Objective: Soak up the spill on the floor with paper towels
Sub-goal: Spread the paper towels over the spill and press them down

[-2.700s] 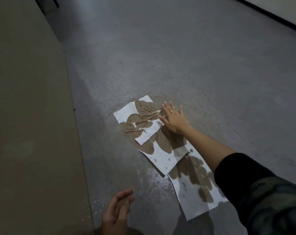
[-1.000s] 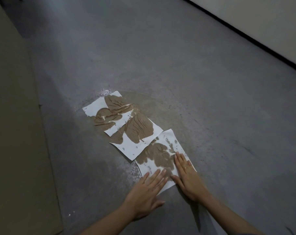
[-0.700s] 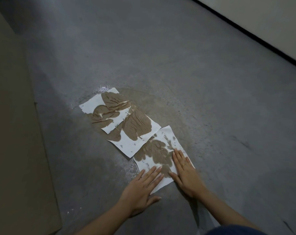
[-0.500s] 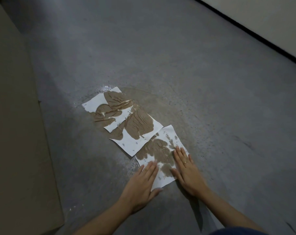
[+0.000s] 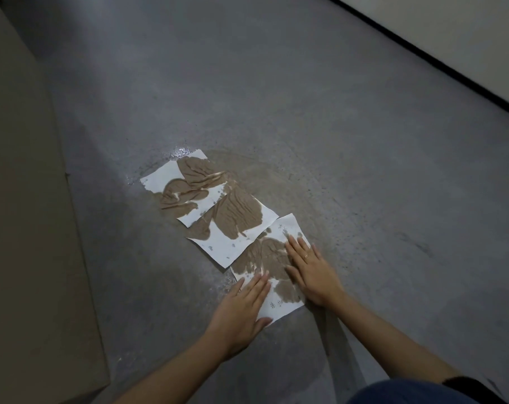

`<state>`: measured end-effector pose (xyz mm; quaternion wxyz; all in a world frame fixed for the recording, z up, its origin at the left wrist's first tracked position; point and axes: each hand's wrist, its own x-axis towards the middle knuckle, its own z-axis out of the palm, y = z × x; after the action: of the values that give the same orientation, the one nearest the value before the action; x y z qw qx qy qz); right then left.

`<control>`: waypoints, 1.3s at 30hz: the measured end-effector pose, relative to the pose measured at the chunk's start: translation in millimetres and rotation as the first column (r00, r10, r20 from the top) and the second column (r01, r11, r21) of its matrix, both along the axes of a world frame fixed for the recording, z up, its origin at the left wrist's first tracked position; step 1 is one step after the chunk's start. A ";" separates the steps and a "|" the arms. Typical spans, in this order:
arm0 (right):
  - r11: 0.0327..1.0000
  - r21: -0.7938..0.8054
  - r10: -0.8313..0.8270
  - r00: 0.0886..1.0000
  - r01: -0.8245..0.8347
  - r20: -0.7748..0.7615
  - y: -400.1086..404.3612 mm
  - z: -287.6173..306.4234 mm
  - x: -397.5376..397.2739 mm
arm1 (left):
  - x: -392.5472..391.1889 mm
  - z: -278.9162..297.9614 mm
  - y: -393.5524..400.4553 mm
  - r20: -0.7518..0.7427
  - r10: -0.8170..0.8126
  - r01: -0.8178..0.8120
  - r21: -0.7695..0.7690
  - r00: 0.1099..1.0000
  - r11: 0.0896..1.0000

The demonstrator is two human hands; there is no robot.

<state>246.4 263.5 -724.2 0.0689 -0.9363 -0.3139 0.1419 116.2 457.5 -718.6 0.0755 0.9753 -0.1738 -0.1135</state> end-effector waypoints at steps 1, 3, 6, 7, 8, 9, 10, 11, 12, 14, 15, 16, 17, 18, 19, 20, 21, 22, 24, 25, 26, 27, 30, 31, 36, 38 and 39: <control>1.000 0.006 -0.015 1.000 0.015 0.022 0.6 0.3 1.9 | 1.7 1.2 -2.3 -0.004 0.028 -0.028 -0.010 1.000 1.000; 1.000 0.018 -0.011 0.999 0.010 0.040 1.9 1.6 5.2 | 4.7 3.5 -4.7 0.087 0.059 -0.057 -0.025 0.995 0.998; 0.998 -0.064 0.033 0.997 -0.029 0.066 4.8 -0.3 11.0 | 2.7 4.0 -3.8 -0.035 0.012 -0.012 -0.017 0.999 1.000; 0.997 -0.076 0.030 0.994 -0.022 0.103 7.0 0.5 13.3 | 3.2 6.1 -3.5 -0.065 0.025 -0.027 -0.027 0.998 0.999; 0.997 -0.072 0.008 0.992 0.001 0.128 9.7 2.5 16.4 | 6.4 6.7 -4.3 -0.028 0.033 -0.034 -0.017 0.999 0.999; 0.998 -0.064 -0.006 0.990 0.015 0.140 12.0 3.4 20.3 | 8.1 4.3 -5.0 0.016 0.030 -0.030 -0.005 0.999 1.000; 0.998 -0.066 -0.003 0.991 0.011 0.130 13.5 3.0 23.0 | 7.7 4.6 -4.7 -0.026 0.075 -0.076 -0.040 0.997 0.996; 0.998 -0.069 0.013 0.994 -0.006 0.106 15.5 1.0 25.6 | 7.2 5.9 -5.1 -0.041 0.122 -0.126 -0.091 0.992 0.988; 0.997 -0.072 0.026 0.997 -0.021 0.070 17.5 0.3 27.1 | 6.0 5.8 -5.2 -0.038 0.149 -0.153 -0.101 0.988 0.983; 0.998 -0.056 0.029 0.998 -0.026 0.052 21.8 -0.4 29.3 | 1.6 0.2 -3.2 -0.010 0.120 -0.120 -0.085 0.993 0.989; 1.000 -0.024 0.010 0.998 -0.008 0.070 24.4 -0.1 30.7 | 1.2 2.6 -2.1 -0.071 0.107 -0.112 -0.082 0.992 0.990; 1.000 0.017 -0.012 0.997 0.011 0.074 27.9 0.9 31.5 | 2.9 2.9 -1.3 -0.032 0.121 -0.124 -0.109 0.992 0.986; 0.999 0.049 -0.023 0.998 0.020 0.051 31.5 1.3 31.6 | 5.6 0.7 -0.6 0.036 0.147 -0.140 -0.154 0.989 0.978; 0.998 0.066 -0.017 1.000 0.016 0.011 34.8 0.8 30.8 | 6.8 6.1 0.1 0.067 0.193 -0.181 -0.163 0.979 0.970; 0.998 0.066 -0.007 1.000 0.008 -0.024 37.1 -2.0 29.5 | 5.3 9.2 0.0 0.076 0.221 -0.207 -0.161 0.972 0.965; 0.998 0.058 -0.006 0.999 0.009 -0.043 39.1 -4.9 27.9 | 2.6 7.5 0.6 0.081 0.220 -0.203 -0.181 0.972 0.962; 0.998 0.062 -0.026 0.999 0.029 -0.042 40.8 -6.7 26.9 | -0.7 4.5 1.3 0.083 0.215 -0.197 -0.186 0.973 0.962; 0.994 0.082 -0.067 0.997 0.069 -0.027 42.0 -7.9 26.3 | -3.5 4.2 2.5 0.095 0.221 -0.200 -0.194 0.971 0.960; 0.983 0.130 -0.135 0.991 0.132 0.016 44.4 -9.3 26.7 | -6.1 8.6 6.5 0.089 0.251 -0.229 -0.202 0.964 0.952; 0.983 0.133 -0.132 0.991 0.128 0.017 45.5 -10.4 26.8 | -7.0 8.9 9.7 0.095 0.264 -0.241 -0.202 0.960 0.949; 0.987 0.115 -0.110 0.994 0.108 0.009 47.1 -11.2 26.7 | -7.9 9.0 12.7 0.094 0.269 -0.247 -0.197 0.958 0.949; 0.992 0.084 -0.094 0.996 0.093 0.009 49.5 -11.9 26.9 | -7.8 8.9 15.3 0.103 0.285 -0.263 -0.186 0.953 0.947; 0.983 0.068 -0.174 0.981 0.169 0.081 62.4 -8.3 28.0 | -0.3 9.8 27.0 0.108 0.399 -0.382 -0.150 0.910 0.912; 0.980 0.098 -0.184 0.980 0.176 0.081 67.7 -6.4 29.4 | 1.8 7.7 32.2 0.098 0.418 -0.406 -0.122 0.903 0.905; 1.000 0.013 -0.007 1.000 0.007 -0.029 80.2 -8.9 29.4 | 3.7 -5.0 48.9 -0.022 0.366 -0.364 0.062 0.930 0.929; 1.000 -0.006 -0.022 0.999 0.022 0.037 80.4 -4.9 30.8 | 9.7 -0.7 47.0 0.020 0.377 -0.378 0.042 0.926 0.925; 1.000 -0.001 0.000 0.997 0.000 0.081 81.0 -2.1 29.8 | 13.5 1.1 46.4 0.053 0.378 -0.380 0.030 0.924 0.924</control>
<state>276.2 344.5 -726.3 0.0558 -0.9413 -0.3163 0.1039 129.8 503.9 -717.5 0.0726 0.9942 0.0187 -0.0776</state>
